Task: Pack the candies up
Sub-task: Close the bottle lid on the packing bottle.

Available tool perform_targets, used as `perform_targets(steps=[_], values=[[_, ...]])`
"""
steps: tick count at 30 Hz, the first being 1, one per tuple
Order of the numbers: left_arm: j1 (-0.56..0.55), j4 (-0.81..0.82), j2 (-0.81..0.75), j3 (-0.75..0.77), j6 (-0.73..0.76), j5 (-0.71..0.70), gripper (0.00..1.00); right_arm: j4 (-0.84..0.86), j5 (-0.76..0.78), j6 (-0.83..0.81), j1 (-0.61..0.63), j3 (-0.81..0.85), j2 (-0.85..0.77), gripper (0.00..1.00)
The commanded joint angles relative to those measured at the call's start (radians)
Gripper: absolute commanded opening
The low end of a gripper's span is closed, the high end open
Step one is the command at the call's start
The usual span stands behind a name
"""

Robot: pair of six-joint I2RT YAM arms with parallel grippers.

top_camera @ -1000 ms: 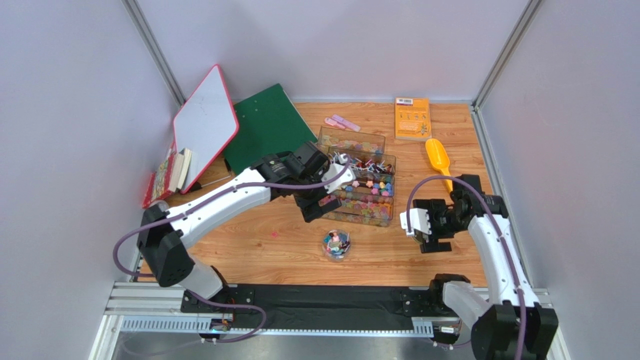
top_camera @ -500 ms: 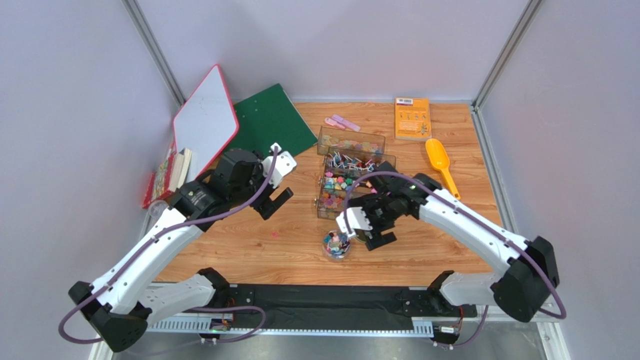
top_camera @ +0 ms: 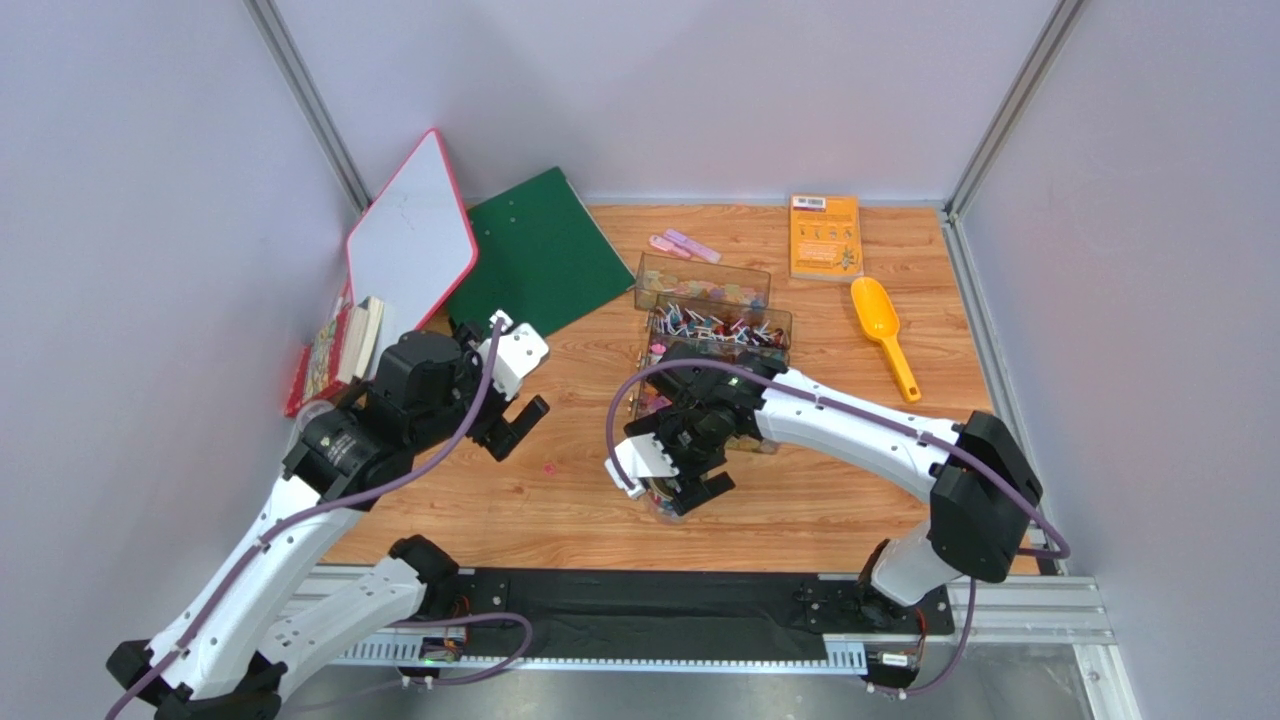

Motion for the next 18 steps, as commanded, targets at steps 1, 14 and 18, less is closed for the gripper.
perform_targets(steps=[1, 14, 18], values=[[0.007, -0.013, -0.035, -0.016, 0.008, 0.004, 0.96, 0.027, 0.025, 0.034, 0.027, 0.046, 0.015, 0.86], [0.007, 0.008, -0.061, -0.059, -0.003, 0.016, 0.97, -0.019, 0.039, 0.028, 0.046, 0.018, 0.018, 0.86], [0.009, 0.016, -0.058, -0.06, -0.006, 0.022, 0.97, -0.007, 0.041, 0.027, 0.047, 0.024, 0.032, 0.86]])
